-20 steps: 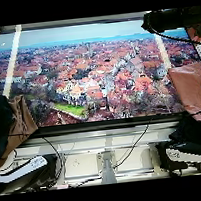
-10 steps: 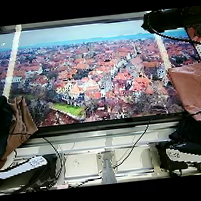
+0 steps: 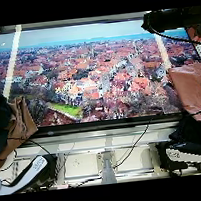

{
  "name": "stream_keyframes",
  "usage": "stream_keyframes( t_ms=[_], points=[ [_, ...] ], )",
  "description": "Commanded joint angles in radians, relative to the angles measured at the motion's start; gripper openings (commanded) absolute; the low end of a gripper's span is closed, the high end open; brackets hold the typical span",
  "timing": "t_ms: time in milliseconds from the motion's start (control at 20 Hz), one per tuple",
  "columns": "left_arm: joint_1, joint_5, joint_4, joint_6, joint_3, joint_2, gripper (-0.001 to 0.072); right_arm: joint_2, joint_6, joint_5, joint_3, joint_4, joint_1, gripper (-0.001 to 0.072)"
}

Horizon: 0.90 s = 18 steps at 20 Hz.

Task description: Fold the clothes and pants, and hang the long-sleeved shirts on hangers.

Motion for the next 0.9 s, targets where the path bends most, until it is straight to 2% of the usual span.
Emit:
stream_keyframes(
  t_ms=[0, 150, 500, 650, 850],
  points=[
    [-0.113, 0.193, -0.016, -0.043, 0.116, 0.127, 0.0035, 0.0, 0.0, 0.0, 0.001, 0.0, 0.001, 0.0037],
    [-0.298, 0.289, -0.137, -0.043, 0.208, 0.138, 0.0035, 0.0, 0.0, 0.0, 0.001, 0.0, 0.001, 0.0037],
    [-0.833, 0.418, -0.138, -0.042, 0.232, 0.106, 0.0035, 0.0, 0.0, -0.001, 0.001, 0.002, 0.001, 0.0037],
    [-1.045, 0.447, -0.138, -0.042, 0.232, 0.043, 0.0034, 0.0, 0.0, -0.001, 0.001, 0.006, 0.001, 0.0037],
    [-1.292, 0.487, -0.139, -0.043, 0.232, -0.132, 0.0035, 0.003, 0.0, 0.007, 0.001, 0.008, 0.001, 0.0037]
  ],
)
